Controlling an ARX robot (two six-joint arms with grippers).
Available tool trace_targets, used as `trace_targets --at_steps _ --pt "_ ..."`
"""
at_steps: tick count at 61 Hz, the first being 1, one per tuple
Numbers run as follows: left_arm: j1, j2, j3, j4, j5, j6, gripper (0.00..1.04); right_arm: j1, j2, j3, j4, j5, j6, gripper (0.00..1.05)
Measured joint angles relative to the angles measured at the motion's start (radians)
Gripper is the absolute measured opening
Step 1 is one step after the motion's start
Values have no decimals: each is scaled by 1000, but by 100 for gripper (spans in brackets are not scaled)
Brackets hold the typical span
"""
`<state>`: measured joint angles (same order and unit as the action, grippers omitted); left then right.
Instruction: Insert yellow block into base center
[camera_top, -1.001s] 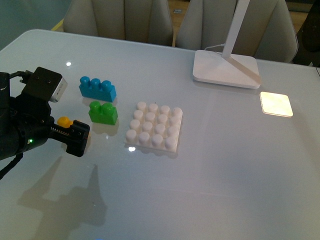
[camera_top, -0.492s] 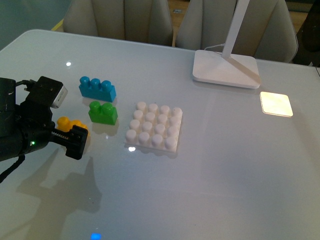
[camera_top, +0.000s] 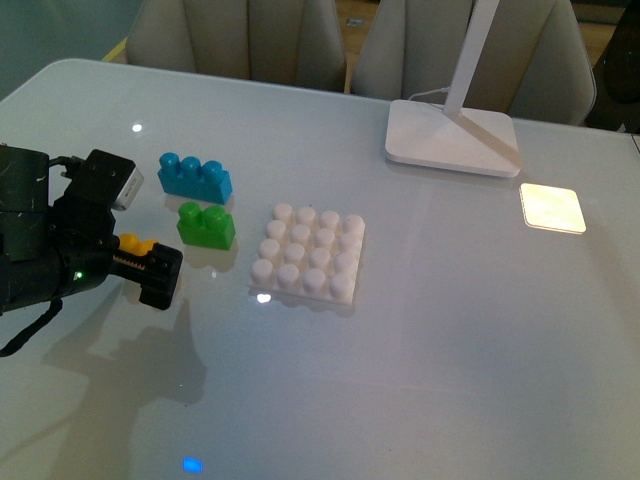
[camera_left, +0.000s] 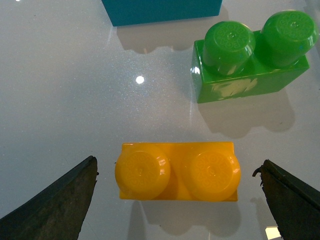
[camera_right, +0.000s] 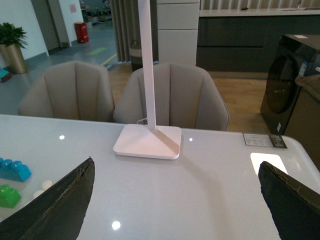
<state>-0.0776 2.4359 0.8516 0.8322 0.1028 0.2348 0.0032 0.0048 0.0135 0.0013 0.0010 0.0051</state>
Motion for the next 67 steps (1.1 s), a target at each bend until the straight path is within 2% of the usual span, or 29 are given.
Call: trace_targets --at_steps 20,24,31,36,56,67 --pt "-8 24 28 -16 -3 -8 97 0 0 0 0 0 0 96" --pt "-10 24 29 -16 -3 -11 89 0 0 0 0 0 0 96" --pt "-14 26 32 -20 -10 -13 70 0 0 0 0 0 0 96" --pt "-19 26 34 -21 -18 -15 63 0 0 0 0 0 0 96" --pt "-53 3 18 -30 -37 -40 63 0 0 0 0 0 0 96" --pt "-89 -89 -25 -59 -105 -100 63 0 0 0 0 0 0 96"
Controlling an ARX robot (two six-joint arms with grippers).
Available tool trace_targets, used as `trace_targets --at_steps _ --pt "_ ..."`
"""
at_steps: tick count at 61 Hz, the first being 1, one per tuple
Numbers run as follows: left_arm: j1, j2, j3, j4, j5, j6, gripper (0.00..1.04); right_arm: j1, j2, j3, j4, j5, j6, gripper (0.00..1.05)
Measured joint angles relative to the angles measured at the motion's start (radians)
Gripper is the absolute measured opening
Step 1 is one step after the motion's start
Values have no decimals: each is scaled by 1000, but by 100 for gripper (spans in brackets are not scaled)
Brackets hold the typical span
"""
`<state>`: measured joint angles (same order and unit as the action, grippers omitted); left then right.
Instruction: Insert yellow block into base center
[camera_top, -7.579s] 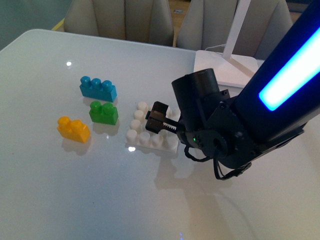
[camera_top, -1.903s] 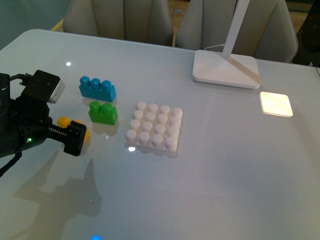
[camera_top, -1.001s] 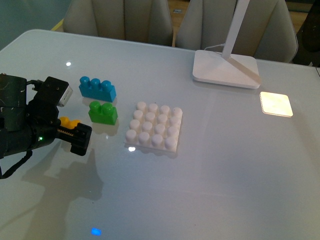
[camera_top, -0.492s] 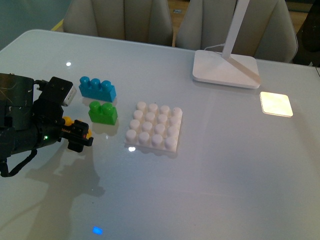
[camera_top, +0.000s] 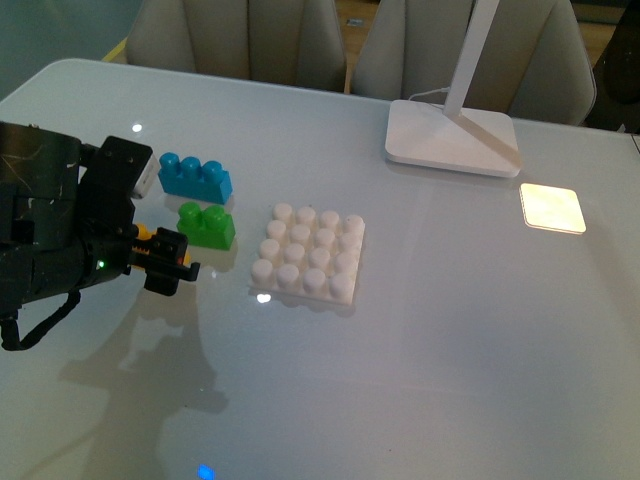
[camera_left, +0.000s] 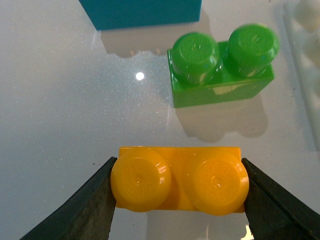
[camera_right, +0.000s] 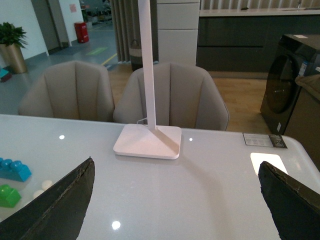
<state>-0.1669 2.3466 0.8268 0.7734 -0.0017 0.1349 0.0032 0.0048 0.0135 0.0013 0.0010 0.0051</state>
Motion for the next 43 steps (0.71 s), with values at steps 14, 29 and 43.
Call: trace_targets --at_steps 14,29,43 --pt "-132 -171 -80 -58 -81 -128 63 0 0 0 0 0 0 96" --pt "-312 -198 -42 -164 -189 -273 63 0 0 0 0 0 0 96" --pt "-438 -134 109 -240 -238 -334 63 0 0 0 0 0 0 96"
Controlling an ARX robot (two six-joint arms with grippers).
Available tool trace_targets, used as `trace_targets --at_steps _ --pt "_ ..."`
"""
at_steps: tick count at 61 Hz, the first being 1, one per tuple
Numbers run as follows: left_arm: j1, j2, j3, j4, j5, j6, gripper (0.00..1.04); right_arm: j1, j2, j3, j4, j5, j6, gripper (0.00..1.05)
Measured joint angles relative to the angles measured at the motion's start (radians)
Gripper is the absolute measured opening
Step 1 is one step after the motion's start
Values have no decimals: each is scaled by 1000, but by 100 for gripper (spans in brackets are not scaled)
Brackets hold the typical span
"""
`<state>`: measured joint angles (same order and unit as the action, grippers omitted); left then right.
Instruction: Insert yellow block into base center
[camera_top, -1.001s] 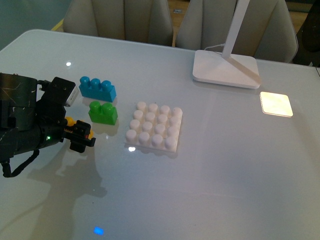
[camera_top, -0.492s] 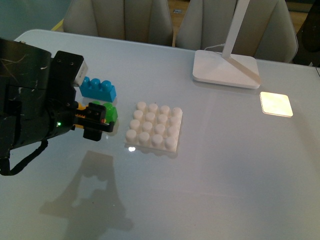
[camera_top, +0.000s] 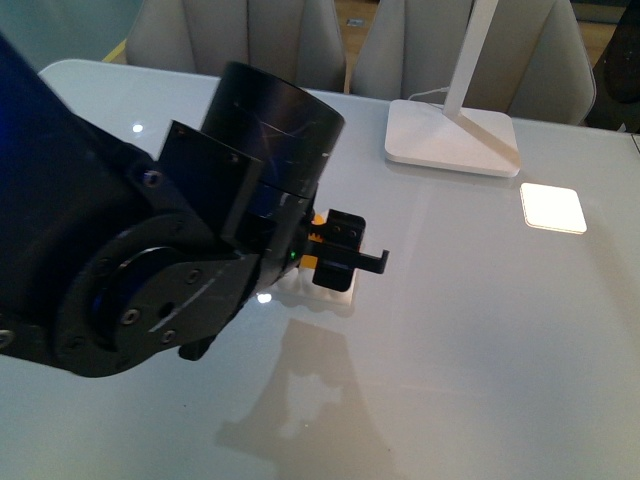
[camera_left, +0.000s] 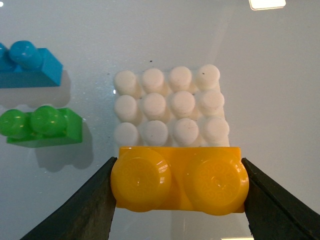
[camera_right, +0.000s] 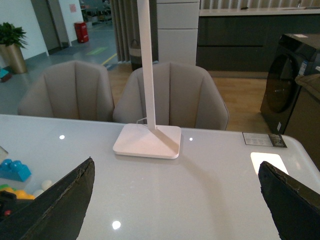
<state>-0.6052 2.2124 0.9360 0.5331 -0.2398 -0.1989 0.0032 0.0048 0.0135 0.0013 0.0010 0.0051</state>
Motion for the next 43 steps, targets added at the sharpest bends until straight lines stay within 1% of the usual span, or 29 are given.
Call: trace_targets --at_steps 17,43 --pt "-19 113 135 -71 -48 -9 63 0 0 0 0 0 0 96" --pt "-19 193 243 -117 -64 -8 63 0 0 0 0 0 0 96"
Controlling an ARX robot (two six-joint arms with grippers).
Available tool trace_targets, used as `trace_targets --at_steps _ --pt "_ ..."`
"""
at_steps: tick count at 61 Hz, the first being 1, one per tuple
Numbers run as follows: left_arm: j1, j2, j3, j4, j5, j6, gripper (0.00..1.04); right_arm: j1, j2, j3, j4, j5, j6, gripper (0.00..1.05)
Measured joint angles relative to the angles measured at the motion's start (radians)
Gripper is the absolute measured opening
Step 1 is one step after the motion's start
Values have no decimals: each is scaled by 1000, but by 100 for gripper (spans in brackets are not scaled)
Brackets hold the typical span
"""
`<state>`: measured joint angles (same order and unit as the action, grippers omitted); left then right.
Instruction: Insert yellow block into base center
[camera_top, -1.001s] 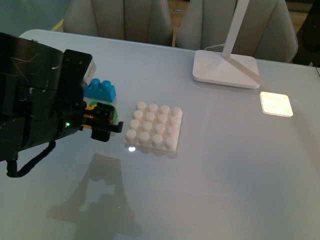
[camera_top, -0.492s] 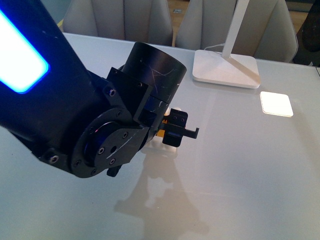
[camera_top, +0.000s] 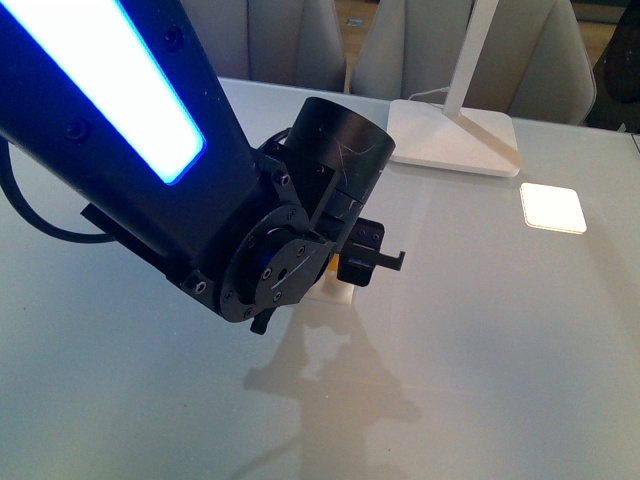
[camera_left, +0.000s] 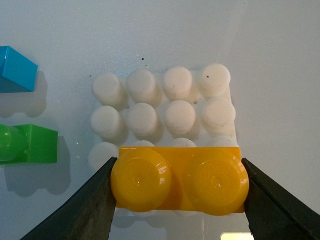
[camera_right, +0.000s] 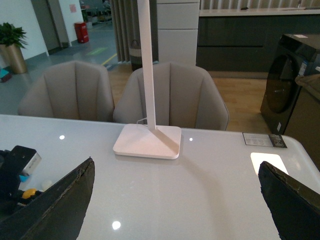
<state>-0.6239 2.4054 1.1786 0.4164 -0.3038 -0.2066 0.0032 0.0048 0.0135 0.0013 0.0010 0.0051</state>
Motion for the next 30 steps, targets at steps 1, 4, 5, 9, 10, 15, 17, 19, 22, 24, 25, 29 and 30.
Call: trace_targets --at_steps 1,4,5,9,10,15,17,19,22,24,25,29,30 --pt "1 2 2 -1 0 0 63 0 0 0 0 0 0 96" --pt "3 6 8 -5 0 0 63 0 0 0 0 0 0 96" --pt "4 6 8 -5 0 0 63 0 0 0 0 0 0 96" --pt "6 11 17 -6 0 0 63 0 0 0 0 0 0 96" --pt "6 13 18 -6 0 0 63 0 0 0 0 0 0 96" --pt "10 23 31 -11 0 0 63 0 0 0 0 0 0 96" --pt "11 26 34 -12 0 1 63 0 0 0 0 0 0 96" --pt "11 29 37 -13 -1 2 63 0 0 0 0 0 0 96" --pt "14 35 43 -13 -3 3 63 0 0 0 0 0 0 96" --pt "15 37 45 -15 -3 5 63 0 0 0 0 0 0 96" --pt "16 37 46 -16 -3 5 63 0 0 0 0 0 0 96" --pt "18 39 49 -18 -3 9 63 0 0 0 0 0 0 96" --pt "18 39 50 -18 -3 10 63 0 0 0 0 0 0 96"
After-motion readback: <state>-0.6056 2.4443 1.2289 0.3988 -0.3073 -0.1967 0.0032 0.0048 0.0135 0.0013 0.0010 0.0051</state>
